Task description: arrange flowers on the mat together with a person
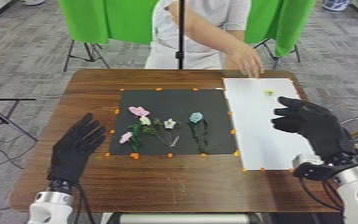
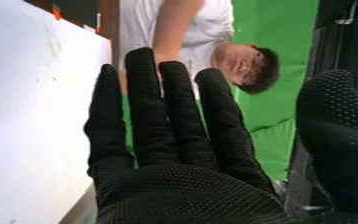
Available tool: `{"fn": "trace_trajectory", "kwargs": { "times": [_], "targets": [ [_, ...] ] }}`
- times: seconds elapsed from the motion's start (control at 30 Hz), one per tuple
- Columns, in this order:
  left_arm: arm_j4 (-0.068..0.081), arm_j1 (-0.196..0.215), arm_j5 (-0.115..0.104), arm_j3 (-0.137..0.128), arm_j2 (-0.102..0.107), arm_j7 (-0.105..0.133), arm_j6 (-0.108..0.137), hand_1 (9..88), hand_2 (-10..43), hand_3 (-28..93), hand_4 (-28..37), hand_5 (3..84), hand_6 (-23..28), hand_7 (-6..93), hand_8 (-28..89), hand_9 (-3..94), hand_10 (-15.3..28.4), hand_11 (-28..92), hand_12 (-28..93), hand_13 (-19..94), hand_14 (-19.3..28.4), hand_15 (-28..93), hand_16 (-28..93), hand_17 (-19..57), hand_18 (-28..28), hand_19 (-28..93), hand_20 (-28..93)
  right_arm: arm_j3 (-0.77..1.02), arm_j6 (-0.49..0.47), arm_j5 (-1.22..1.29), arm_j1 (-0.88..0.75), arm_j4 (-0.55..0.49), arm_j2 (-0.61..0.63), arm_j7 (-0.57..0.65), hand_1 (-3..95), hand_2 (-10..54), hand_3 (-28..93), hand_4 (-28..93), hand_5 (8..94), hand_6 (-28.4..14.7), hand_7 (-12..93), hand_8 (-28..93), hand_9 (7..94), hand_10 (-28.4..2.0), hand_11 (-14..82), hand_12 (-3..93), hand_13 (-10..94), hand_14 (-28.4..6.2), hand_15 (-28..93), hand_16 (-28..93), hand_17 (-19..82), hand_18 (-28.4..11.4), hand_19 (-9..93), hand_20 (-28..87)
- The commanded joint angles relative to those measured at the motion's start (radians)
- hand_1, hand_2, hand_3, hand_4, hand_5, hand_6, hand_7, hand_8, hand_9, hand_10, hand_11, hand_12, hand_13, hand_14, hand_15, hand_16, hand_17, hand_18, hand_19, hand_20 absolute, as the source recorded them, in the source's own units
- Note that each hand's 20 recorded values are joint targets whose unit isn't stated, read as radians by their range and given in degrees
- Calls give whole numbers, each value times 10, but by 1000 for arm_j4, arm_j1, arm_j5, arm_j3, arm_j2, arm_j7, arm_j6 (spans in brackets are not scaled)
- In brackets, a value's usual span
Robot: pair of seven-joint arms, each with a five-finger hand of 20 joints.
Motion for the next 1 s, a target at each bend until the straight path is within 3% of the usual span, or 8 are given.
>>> {"fn": "trace_trajectory", "kwargs": {
  "times": [0.03,0.17,0.3,0.4,0.53,0.67,0.83,1.0],
  "targets": [
    [-8,41,-15,2,-7,3,18,259,33,721,-258,336,31,201,-98,282,123,213,168,246,144,279,9,-86,223,451,103,2,-44,-14,-5,-1,-40,26,190,37,851,-242,432,-61,168,-99,442,-158,185,227,379,-148,403,185,117,-227,554,322],
    [-17,31,-13,-6,17,25,23,259,33,721,-257,336,32,201,-98,283,123,214,169,245,144,280,9,-86,223,451,103,11,-46,-19,13,3,-39,25,190,38,850,-241,431,-61,168,-99,441,-158,182,228,379,-148,400,185,116,-227,553,321],
    [-20,55,-26,-8,7,21,30,259,33,721,-257,337,32,200,-98,283,123,215,170,246,144,280,9,-86,223,451,103,9,-48,-20,15,5,-43,19,190,38,850,-240,432,-60,168,-99,440,-161,181,229,379,-149,400,186,116,-227,553,321],
    [-13,32,-20,1,6,18,26,259,32,721,-257,337,32,199,-98,283,123,214,169,246,144,280,9,-86,223,450,103,20,-51,-30,22,9,-40,5,189,38,851,-240,432,-61,168,-99,441,-161,181,229,378,-149,400,186,115,-227,552,320],
    [-14,6,3,-3,10,2,-14,259,32,721,-257,337,31,200,-97,283,123,215,169,246,144,279,9,-86,223,450,104,21,-45,-27,36,16,-23,-13,183,38,849,-241,432,-60,168,-99,440,-161,181,230,379,-149,399,187,115,-228,552,321],
    [-19,32,-13,-1,8,14,18,260,31,720,-257,336,31,199,-97,283,123,214,169,246,144,278,9,-86,222,449,103,7,-40,-25,30,17,-32,-8,180,36,850,-241,431,-60,167,-99,439,-162,179,229,380,-149,399,188,115,-228,550,320],
    [-4,-1,-9,3,20,6,1,259,31,721,-257,336,31,198,-97,283,123,214,169,247,144,277,9,-86,223,449,104,10,-35,-24,28,17,-20,-7,181,37,850,-241,431,-60,166,-98,439,-162,178,230,380,-149,398,189,115,-228,550,319],
    [-7,22,-17,-2,22,1,14,259,31,722,-256,336,31,198,-97,283,122,214,170,247,144,277,10,-86,222,449,104,-10,-91,-42,33,31,-43,35,189,29,855,-238,431,-60,166,-97,438,-161,179,230,380,-148,398,189,115,-228,551,320]
  ]
}}
